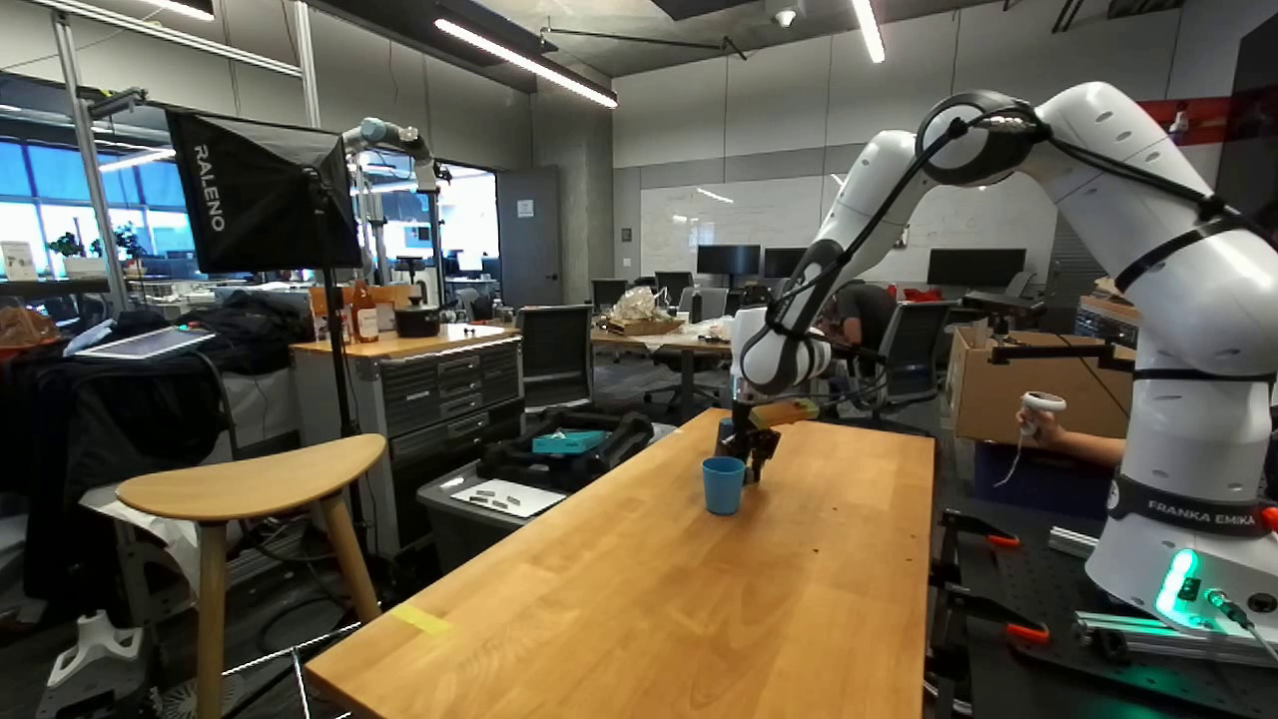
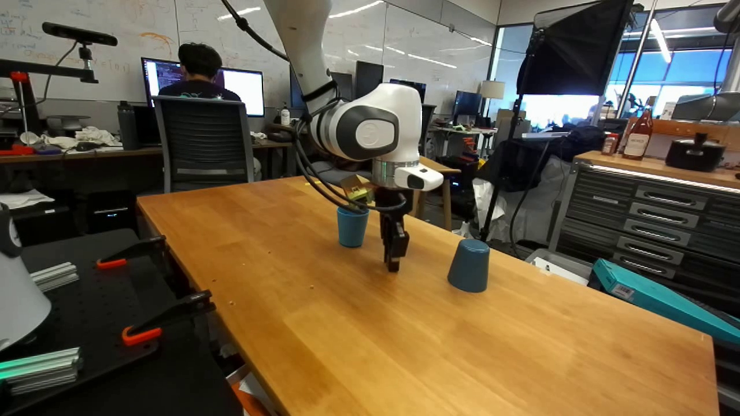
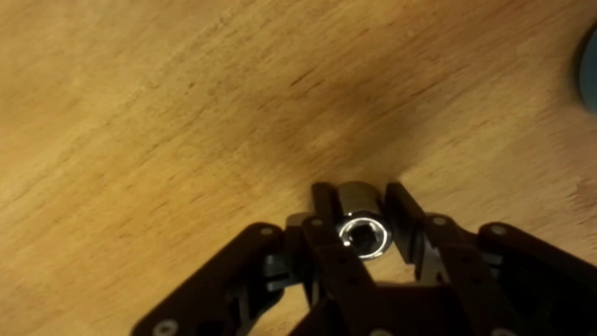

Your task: Place the silver object in the light blue cup

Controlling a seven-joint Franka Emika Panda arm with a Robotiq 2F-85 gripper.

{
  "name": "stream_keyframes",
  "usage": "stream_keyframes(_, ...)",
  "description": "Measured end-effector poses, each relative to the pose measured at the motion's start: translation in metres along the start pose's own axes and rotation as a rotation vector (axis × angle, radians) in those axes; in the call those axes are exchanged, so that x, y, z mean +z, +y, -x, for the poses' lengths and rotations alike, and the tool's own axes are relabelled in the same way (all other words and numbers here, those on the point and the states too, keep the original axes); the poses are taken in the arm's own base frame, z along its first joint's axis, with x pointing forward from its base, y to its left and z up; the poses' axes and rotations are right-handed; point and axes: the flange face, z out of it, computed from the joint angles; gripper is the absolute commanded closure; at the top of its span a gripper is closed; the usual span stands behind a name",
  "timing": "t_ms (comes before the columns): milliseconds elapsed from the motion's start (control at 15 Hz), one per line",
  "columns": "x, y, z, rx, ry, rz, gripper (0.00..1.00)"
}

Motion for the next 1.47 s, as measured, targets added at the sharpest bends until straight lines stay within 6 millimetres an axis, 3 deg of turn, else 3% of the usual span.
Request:
stream_keyframes(267,-0.001,-0.002,0.0,-0.005,0.0,-0.001,0.91)
stream_keyframes(467,-0.018,-0.014,0.002,-0.037,-0.007,-0.013,0.91)
stream_keyframes(867,-0.104,-0.039,0.021,-0.135,-0.051,-0.052,0.91)
stream_keyframes(1067,-0.133,-0.048,0.037,-0.158,-0.062,-0.095,0.91)
stream_keyframes(1467,-0.138,-0.071,0.057,-0.179,-0.047,-0.146,0.91)
